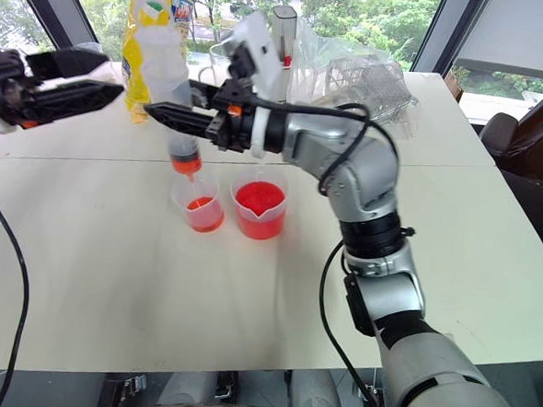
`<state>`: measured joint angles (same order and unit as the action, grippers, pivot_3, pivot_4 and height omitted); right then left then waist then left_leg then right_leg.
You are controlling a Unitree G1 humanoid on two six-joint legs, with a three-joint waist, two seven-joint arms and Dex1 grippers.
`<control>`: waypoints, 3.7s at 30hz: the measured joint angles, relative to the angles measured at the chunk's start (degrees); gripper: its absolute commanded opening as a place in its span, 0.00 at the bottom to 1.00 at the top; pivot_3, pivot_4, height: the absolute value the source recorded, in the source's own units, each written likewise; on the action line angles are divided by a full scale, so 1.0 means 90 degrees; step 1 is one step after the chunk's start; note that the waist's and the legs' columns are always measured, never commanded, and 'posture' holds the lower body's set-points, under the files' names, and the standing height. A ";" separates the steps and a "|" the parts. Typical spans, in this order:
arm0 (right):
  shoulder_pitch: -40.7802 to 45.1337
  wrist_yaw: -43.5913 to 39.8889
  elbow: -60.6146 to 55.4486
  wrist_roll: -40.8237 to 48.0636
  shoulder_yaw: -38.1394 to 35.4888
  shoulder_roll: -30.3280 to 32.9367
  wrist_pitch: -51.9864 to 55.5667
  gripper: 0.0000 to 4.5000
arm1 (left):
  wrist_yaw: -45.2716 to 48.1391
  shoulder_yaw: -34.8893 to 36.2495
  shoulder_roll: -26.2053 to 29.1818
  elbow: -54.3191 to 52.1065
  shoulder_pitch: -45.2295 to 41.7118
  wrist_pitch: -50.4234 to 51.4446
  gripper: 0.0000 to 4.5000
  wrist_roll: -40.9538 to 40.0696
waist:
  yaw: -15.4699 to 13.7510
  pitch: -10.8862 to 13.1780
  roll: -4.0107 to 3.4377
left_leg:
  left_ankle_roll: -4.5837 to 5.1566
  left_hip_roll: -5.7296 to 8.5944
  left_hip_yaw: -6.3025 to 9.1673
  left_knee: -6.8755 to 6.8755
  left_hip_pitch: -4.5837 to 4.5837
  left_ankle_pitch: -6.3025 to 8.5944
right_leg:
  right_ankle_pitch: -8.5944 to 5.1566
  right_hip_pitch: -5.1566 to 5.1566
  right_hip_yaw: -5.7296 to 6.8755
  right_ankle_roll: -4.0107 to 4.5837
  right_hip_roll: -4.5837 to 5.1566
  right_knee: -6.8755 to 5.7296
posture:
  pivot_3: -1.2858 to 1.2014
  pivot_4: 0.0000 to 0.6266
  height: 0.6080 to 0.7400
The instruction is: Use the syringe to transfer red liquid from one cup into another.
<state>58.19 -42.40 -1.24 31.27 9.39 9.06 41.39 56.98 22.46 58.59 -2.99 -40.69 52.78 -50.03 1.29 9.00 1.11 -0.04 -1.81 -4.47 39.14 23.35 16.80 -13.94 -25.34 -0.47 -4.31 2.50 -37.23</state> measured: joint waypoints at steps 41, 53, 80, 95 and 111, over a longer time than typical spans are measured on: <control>-0.0626 -0.0617 0.1040 -0.1330 0.0687 -0.0390 -0.1255 0.32 | -0.0900 -0.0720 -0.0817 -0.1027 -0.0017 0.0210 0.02 -0.0412 | -0.0008 0.0003 0.0005 | -0.0002 0.0001 0.0001 0.0000 0.0001 -0.0001 | 0.0001 0.0000 0.0001 -0.0001 0.0004 -0.0002 | 0.52 0.24 1.00; -0.0604 -0.0656 0.1039 -0.1329 0.0717 -0.0396 -0.0955 0.32 | -0.0768 -0.0653 -0.0742 -0.1191 0.0463 -0.0104 0.02 -0.0316 | -0.0012 0.0003 0.0005 | -0.0002 0.0001 0.0001 0.0001 0.0001 -0.0001 | 0.0001 0.0000 0.0001 0.0000 0.0005 -0.0002 | 0.52 0.24 1.00; -0.0042 -0.0573 0.1292 -0.1186 0.0707 -0.0435 -0.0700 0.32 | -0.0810 -0.0642 -0.0703 -0.1449 0.1055 -0.0918 0.02 0.0018 | -0.0012 0.0003 0.0005 | -0.0002 0.0001 0.0001 0.0000 0.0001 -0.0001 | 0.0000 0.0000 0.0002 0.0000 0.0008 0.0000 | 0.52 0.24 1.00; -0.0189 -0.0292 0.1248 -0.1131 0.0367 -0.0497 -0.0751 0.32 | -0.1106 -0.0627 -0.0907 -0.1357 0.0680 -0.0355 0.85 -0.0430 | -0.0016 0.0003 0.0005 | -0.0002 0.0003 0.0001 0.0000 0.0002 0.0000 | 0.0001 0.0001 0.0002 0.0000 0.0010 0.0000 | 0.52 0.24 1.00; -0.0543 -0.0233 0.0705 -0.1071 0.0389 -0.0683 -0.0605 0.32 | -0.0775 0.0788 0.0236 -0.1266 0.1601 0.0362 0.99 -0.1185 | 0.0154 0.0006 0.0002 | -0.0005 -0.0002 0.0003 -0.0009 0.0001 -0.0001 | 0.0000 -0.0006 0.0004 0.0001 0.0015 -0.0001 | 0.52 0.24 1.00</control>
<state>53.30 -44.50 5.11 21.63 12.89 2.91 35.95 50.00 29.55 60.71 -14.38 -26.27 56.04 -60.70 2.67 9.05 1.12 -0.09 -1.83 -4.44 39.05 23.36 16.79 -13.94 -25.39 -0.44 -4.30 2.63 -37.23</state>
